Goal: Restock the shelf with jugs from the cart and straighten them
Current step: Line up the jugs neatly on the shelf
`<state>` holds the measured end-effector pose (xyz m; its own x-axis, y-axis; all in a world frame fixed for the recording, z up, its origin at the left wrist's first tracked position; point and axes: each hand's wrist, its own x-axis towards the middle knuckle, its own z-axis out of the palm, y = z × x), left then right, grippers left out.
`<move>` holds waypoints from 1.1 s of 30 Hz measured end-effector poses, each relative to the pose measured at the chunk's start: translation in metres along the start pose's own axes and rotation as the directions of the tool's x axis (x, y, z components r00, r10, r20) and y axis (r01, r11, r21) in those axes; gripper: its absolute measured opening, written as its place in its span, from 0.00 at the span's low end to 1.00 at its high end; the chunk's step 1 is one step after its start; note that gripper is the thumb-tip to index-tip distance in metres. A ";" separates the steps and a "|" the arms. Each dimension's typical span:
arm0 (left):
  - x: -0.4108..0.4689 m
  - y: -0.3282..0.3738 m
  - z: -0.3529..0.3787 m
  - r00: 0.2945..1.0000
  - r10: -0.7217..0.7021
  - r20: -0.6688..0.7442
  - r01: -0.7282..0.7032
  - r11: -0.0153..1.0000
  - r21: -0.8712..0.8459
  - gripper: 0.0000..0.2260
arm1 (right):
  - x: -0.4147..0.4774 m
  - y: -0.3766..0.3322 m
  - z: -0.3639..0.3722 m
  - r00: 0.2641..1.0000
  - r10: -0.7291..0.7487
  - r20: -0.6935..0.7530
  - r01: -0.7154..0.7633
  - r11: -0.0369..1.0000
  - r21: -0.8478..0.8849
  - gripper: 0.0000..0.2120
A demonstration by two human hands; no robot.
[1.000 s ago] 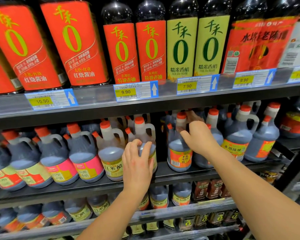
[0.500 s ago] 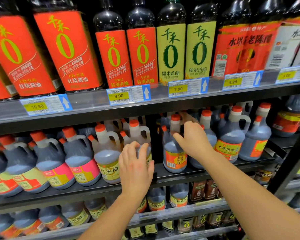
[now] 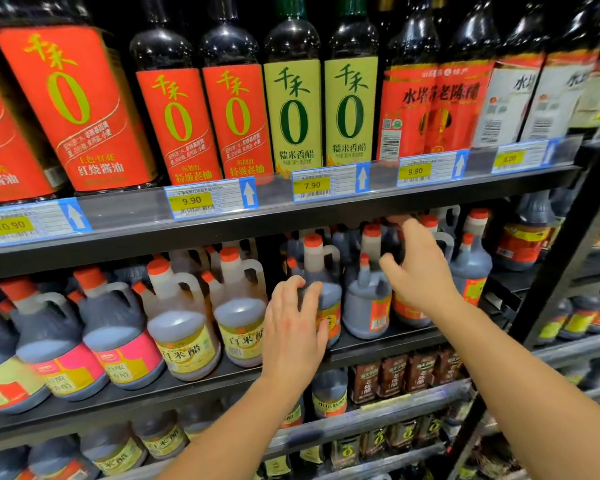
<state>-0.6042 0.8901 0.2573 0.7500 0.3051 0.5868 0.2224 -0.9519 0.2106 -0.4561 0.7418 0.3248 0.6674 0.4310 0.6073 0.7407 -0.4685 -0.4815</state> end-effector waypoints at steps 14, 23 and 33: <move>0.003 -0.002 0.014 0.997 0.049 0.051 -0.051 0.998 0.045 0.30 | 0.012 0.017 0.009 0.938 0.036 0.345 -0.043 0.999 0.012 0.40; 0.004 -0.003 0.014 0.995 0.041 0.085 -0.045 0.998 0.045 0.28 | 0.003 0.012 0.035 0.977 0.129 0.170 -0.104 0.983 -0.148 0.36; 0.005 -0.006 0.013 0.992 0.065 0.106 -0.075 0.993 0.088 0.33 | -0.007 0.002 0.045 0.977 0.211 0.039 -0.200 0.961 -0.193 0.38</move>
<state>-0.5937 0.8966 0.2488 0.8247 0.2377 0.5132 0.2195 -0.9708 0.0968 -0.4559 0.7727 0.2917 0.8112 0.3525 0.4667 0.5634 -0.6849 -0.4620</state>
